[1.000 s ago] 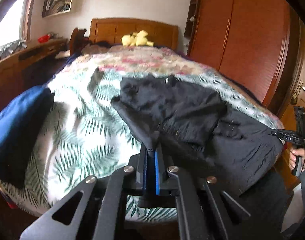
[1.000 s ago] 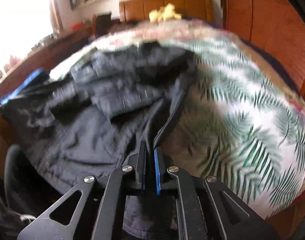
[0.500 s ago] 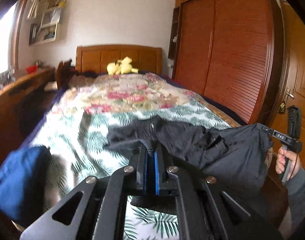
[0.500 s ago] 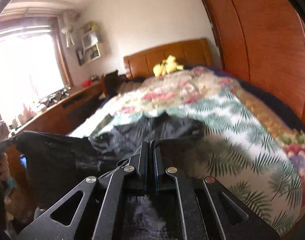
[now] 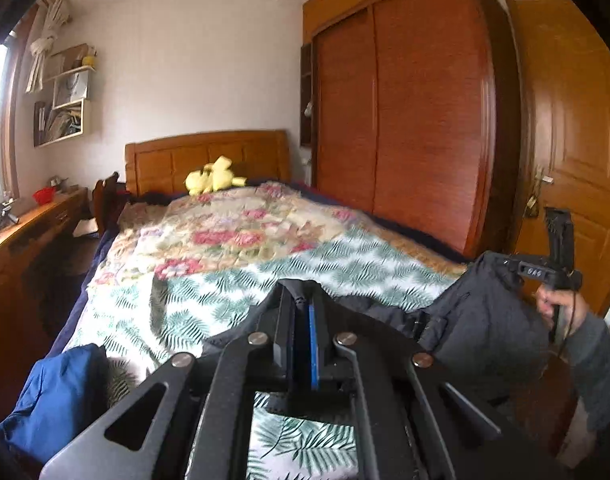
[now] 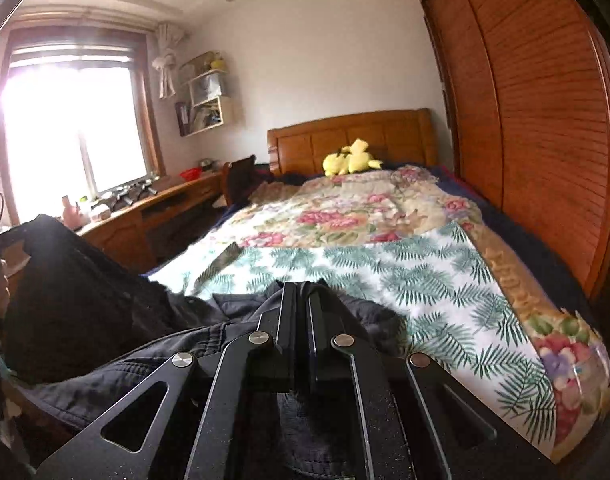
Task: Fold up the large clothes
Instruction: 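Lift the hem with both tools, fold it over toward the collar, then open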
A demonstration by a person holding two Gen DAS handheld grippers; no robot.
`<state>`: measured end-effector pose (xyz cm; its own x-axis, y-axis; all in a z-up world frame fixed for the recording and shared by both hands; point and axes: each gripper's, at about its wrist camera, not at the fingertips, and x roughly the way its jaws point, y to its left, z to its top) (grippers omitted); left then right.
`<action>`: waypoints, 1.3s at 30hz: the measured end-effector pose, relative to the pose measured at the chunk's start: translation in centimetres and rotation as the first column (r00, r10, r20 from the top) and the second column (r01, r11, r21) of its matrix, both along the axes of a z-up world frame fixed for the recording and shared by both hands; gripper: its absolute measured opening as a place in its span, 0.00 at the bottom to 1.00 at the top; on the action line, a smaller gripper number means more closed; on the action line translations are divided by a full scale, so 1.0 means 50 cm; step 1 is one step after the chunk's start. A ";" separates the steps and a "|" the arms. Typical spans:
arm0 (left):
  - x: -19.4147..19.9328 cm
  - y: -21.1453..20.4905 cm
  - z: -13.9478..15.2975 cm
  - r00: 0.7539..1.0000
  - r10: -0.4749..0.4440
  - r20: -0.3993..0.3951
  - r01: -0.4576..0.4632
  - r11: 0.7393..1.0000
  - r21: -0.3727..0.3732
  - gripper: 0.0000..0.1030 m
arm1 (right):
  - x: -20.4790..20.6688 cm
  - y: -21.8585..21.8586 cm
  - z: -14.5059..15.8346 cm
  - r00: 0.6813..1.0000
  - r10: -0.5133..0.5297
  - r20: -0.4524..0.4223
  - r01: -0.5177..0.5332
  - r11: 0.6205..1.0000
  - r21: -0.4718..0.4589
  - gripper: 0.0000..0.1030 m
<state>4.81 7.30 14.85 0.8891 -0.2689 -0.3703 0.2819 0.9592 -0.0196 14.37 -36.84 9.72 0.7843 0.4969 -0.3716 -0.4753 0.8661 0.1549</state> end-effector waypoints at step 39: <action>0.568 0.137 -0.350 0.902 0.278 -0.329 -0.230 0.957 0.178 0.23 | 0.624 0.146 -0.321 0.935 -0.261 -0.239 0.164 0.918 -0.361 0.03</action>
